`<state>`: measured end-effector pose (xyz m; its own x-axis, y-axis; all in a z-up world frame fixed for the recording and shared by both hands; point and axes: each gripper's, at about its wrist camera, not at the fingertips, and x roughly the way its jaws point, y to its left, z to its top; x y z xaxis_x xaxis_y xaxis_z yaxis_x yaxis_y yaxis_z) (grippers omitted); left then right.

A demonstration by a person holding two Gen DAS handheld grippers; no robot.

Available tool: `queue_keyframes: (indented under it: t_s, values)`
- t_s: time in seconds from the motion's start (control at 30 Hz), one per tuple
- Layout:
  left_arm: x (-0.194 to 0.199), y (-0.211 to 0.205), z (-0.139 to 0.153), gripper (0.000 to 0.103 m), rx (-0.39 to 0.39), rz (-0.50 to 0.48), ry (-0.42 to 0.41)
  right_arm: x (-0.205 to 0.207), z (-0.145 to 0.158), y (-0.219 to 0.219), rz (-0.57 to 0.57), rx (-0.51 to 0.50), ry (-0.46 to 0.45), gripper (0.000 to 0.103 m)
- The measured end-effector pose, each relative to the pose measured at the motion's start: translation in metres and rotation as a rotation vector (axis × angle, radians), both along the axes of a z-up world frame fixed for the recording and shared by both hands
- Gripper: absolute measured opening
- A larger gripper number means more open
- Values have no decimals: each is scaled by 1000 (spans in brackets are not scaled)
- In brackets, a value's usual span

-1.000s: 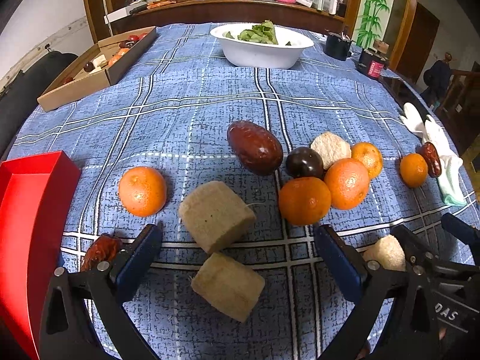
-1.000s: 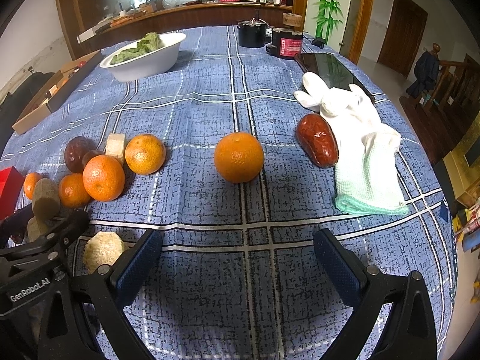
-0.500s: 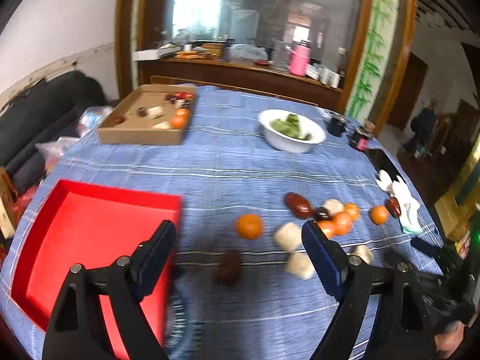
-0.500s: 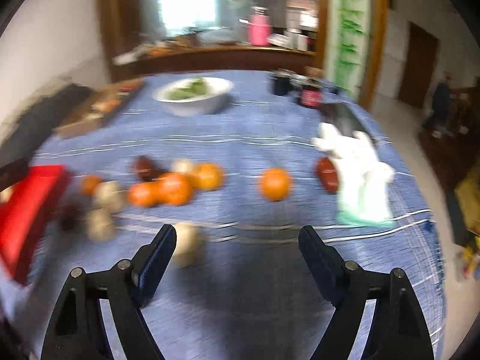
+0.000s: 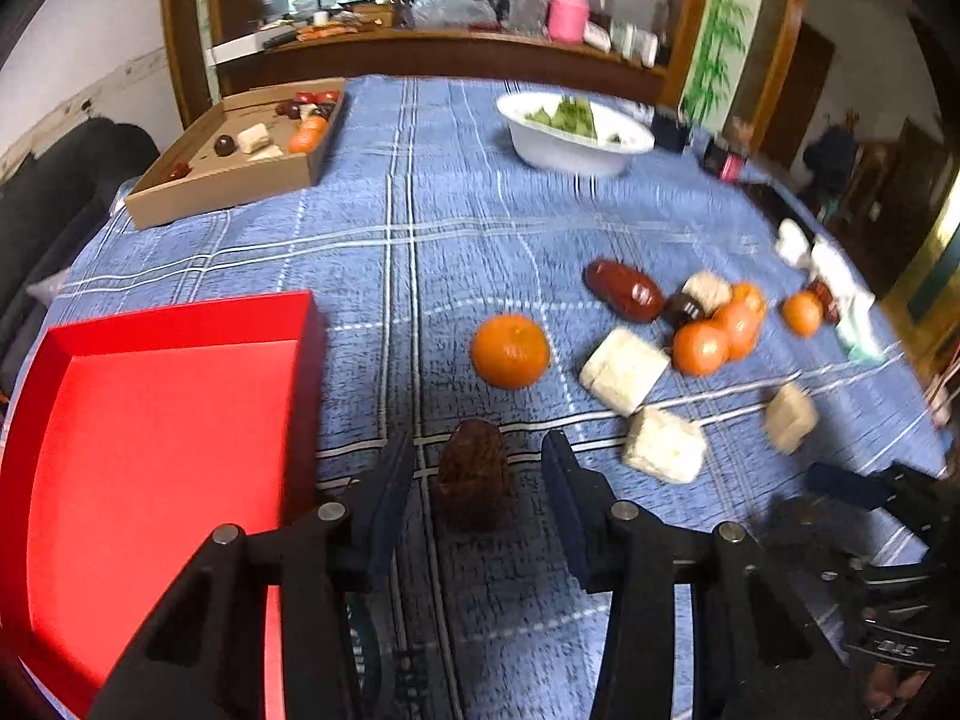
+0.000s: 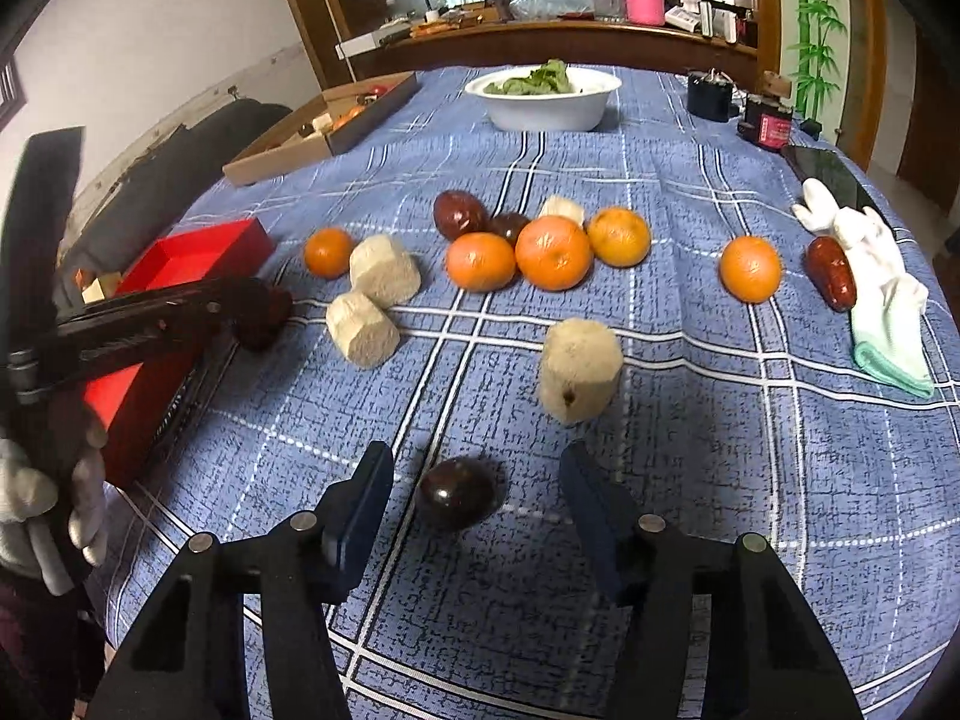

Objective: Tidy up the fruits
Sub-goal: 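Grasp a red date with the left tool while the right tool grasps a dark plum, then carry the date and plum to the red tray and open both tools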

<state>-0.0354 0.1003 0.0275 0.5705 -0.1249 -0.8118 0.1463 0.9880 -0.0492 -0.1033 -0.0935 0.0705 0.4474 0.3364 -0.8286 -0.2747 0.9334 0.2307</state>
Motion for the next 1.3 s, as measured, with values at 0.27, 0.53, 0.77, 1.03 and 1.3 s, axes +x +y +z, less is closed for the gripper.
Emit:
queue_keyframes:
  t_s: [0.27, 0.53, 0.77, 1.03, 1.3]
  values:
    - [0, -10, -15, 26, 78, -14, 41, 4, -3, 9, 24, -47, 15, 43]
    - [-28, 13, 24, 26, -60, 56, -51, -10, 4, 13, 68, -22, -6, 27]
    - [-65, 76, 72, 26, -169, 189, -171, -14, 32, 11, 147, 308, 20, 28]
    - [-77, 158, 66, 26, -131, 368, -166, 11, 61, 90, 271, 485, 78, 28]
    - [-82, 229, 31, 26, -151, 516, -115, 14, 51, 238, 490, 365, 110, 29]
